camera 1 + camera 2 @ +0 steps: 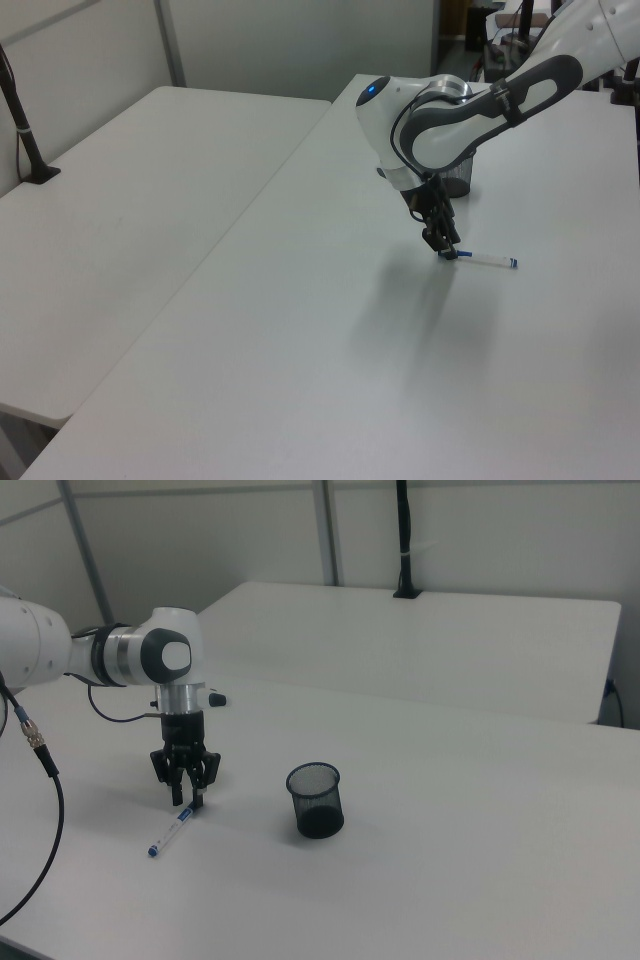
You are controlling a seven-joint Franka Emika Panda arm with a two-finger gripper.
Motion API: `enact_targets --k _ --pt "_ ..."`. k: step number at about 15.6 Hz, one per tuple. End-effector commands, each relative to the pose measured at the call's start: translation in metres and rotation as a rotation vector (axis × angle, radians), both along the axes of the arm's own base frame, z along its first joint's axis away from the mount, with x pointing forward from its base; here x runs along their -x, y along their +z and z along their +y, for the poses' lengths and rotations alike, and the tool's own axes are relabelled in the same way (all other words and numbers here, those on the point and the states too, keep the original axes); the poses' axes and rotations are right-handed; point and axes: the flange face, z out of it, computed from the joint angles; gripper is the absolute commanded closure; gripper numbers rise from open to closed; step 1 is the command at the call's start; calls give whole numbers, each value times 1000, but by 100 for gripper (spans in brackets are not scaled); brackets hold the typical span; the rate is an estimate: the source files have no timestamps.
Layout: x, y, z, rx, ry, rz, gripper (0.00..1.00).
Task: Insert the marker
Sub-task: 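Lower the gripper around the marker's capped end and close it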
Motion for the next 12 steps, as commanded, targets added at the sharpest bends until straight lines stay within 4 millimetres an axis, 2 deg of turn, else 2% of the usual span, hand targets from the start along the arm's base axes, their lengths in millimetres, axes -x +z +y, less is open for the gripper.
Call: enact_targets --k 1,7,12 --pt "-2 -6 1 14 -14 -14 58" --pt "-5 -20 3 17 -12 -22 59" --pt "-6 -20 3 16 -10 -25 86"
